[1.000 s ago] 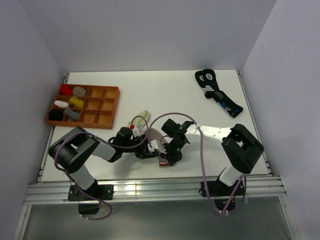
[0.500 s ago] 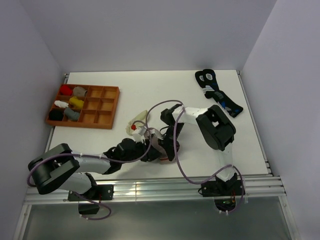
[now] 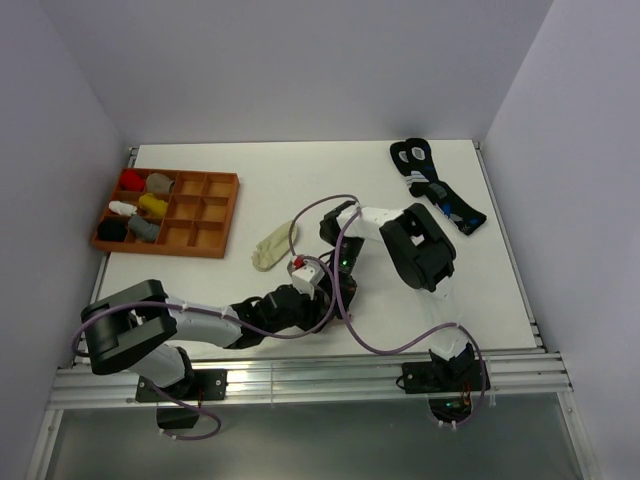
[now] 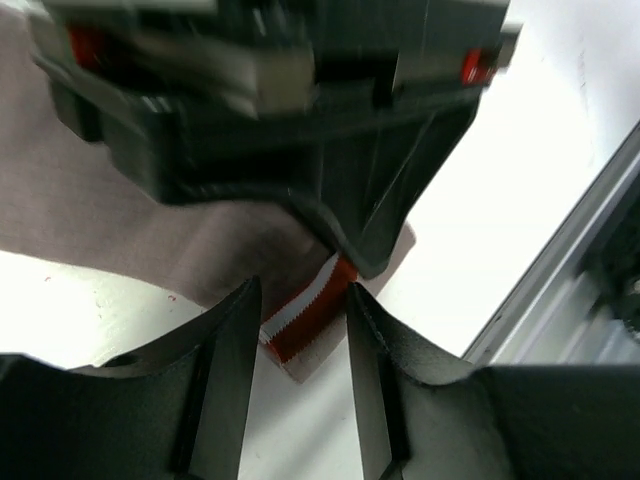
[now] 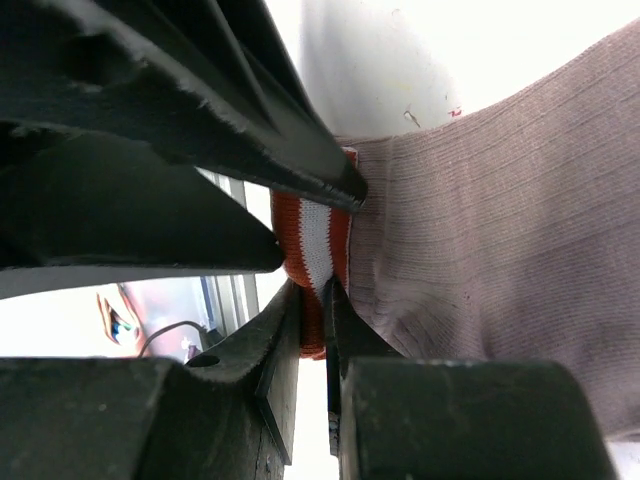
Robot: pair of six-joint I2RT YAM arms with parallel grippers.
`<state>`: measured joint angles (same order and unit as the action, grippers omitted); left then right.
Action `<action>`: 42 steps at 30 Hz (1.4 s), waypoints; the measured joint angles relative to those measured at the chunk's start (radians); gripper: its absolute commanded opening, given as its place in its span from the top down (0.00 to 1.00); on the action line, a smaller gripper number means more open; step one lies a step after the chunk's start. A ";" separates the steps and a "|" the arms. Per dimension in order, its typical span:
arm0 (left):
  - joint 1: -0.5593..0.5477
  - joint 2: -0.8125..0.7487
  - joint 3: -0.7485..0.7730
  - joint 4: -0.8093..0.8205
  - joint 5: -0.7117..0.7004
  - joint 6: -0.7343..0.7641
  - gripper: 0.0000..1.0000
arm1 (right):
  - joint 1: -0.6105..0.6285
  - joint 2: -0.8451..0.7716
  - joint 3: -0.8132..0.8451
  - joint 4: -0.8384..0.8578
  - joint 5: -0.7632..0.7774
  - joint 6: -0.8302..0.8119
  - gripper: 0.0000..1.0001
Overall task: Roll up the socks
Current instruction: Roll the sock at the center of the board.
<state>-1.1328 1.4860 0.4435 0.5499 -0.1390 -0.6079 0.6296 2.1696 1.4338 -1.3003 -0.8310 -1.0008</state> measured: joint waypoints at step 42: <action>0.113 0.217 -0.043 0.313 0.336 -0.282 1.00 | -0.206 -0.490 -0.320 0.478 0.116 0.400 0.51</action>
<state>-1.0199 1.7031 0.4004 0.8627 0.1970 -0.8894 0.4236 1.6798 1.1133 -0.8227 -0.7147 -0.6006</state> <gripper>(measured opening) 0.043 0.492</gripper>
